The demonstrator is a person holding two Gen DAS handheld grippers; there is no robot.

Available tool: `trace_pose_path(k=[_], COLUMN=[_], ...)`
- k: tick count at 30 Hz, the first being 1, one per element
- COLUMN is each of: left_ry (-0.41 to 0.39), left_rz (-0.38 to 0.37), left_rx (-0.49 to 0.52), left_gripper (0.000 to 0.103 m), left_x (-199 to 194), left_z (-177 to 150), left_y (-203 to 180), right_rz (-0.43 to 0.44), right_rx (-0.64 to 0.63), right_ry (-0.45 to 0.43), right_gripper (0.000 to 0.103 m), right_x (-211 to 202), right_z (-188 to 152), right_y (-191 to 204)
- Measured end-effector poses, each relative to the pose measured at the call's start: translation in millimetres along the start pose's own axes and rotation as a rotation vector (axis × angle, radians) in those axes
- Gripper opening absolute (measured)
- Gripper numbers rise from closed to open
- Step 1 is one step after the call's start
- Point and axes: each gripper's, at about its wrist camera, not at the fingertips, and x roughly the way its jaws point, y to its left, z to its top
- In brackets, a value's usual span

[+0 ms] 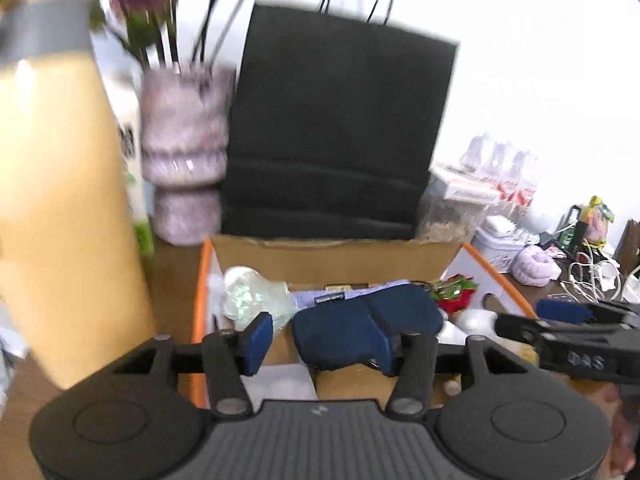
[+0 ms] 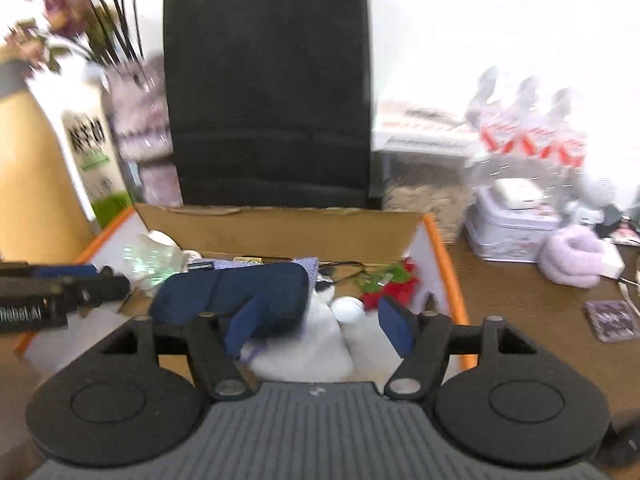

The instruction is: Organize objects

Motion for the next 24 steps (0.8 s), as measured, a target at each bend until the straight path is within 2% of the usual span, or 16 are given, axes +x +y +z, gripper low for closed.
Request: trace_pose_path(k=[2, 4, 6, 7, 8, 10, 12, 17, 21, 24], left_ry=[-0.053, -0.127, -0.184, -0.196, -0.203, -0.223, -0.229, -0.191, -0.118, -0.111], left_rz=[-0.010, -0.016, -0.006, -0.012, -0.021, -0.050, -0.067, -0.018, -0.052, -0.008], left_rx=[0.018, 0.056, 0.109, 0.127, 0.135, 0.131, 0.117, 0.144, 0.058, 0.018], left_gripper=[0.055, 0.066, 0.071, 0.077, 0.081, 0.097, 0.102, 0.103, 0.103, 0.103], left_x=[-38, -80, -121, -139, -160, -197, -233, -293, -326, -341], left_z=[-3, -13, -32, -42, -56, -86, -119, -190, -236, -255], left_y=[-10, -25, -45, -53, -59, -68, -77, -100, -96, -88], right_rz=[-0.002, 0.013, 0.025, 0.039, 0.051, 0.082, 0.096, 0.132, 0.169, 0.139], right_rx=[0.009, -0.010, -0.021, -0.024, -0.021, -0.018, -0.011, -0.037, -0.097, -0.137], right_ry=[-0.031, -0.078, -0.124, -0.145, -0.164, -0.195, -0.223, -0.244, -0.207, -0.197], right_gripper=[0.071, 0.078, 0.083, 0.084, 0.088, 0.097, 0.100, 0.103, 0.103, 0.103], right_x=[-37, -82, -124, -145, -165, -202, -235, -306, -341, -357], right_z=[-13, -30, -51, -61, -73, -100, -130, -195, -231, -248], right_y=[0, 6, 12, 14, 15, 21, 29, 50, 66, 80])
